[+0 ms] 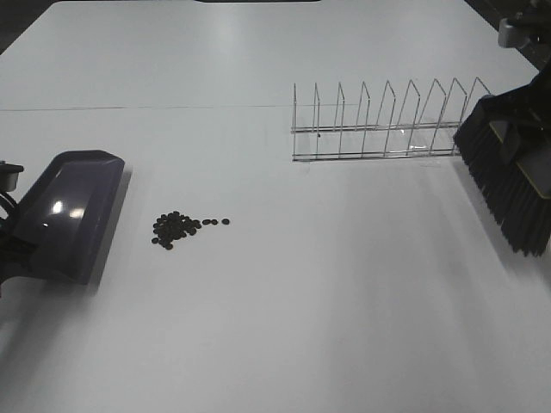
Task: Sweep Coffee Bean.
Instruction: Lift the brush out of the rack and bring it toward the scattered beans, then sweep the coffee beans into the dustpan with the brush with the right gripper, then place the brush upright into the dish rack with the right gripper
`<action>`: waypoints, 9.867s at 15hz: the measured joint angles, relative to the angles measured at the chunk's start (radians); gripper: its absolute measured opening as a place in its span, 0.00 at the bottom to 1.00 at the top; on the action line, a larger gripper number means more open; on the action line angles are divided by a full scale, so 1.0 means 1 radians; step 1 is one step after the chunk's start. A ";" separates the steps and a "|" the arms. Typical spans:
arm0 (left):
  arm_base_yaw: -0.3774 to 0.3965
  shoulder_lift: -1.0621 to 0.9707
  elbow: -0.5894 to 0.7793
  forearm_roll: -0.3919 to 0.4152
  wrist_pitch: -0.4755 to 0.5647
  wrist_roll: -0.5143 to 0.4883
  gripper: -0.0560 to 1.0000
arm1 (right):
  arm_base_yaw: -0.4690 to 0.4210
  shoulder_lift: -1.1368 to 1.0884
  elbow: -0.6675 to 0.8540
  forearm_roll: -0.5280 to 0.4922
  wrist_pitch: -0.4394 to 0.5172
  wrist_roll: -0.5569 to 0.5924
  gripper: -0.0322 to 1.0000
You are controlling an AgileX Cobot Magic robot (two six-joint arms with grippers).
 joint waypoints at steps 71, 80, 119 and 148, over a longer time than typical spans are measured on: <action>-0.110 0.219 -0.147 -0.057 0.122 0.072 0.37 | 0.706 0.516 -0.510 -0.040 -0.066 0.234 0.33; -0.110 0.219 -0.147 -0.058 0.124 0.072 0.37 | 0.754 0.643 -0.580 0.235 -0.196 0.209 0.33; -0.110 0.219 -0.147 -0.084 0.132 0.068 0.37 | 0.725 0.623 -0.646 0.368 -0.115 0.101 0.33; -0.095 0.188 -0.143 -0.177 0.096 -0.036 0.37 | 0.385 0.053 -0.489 -0.066 0.380 0.062 0.33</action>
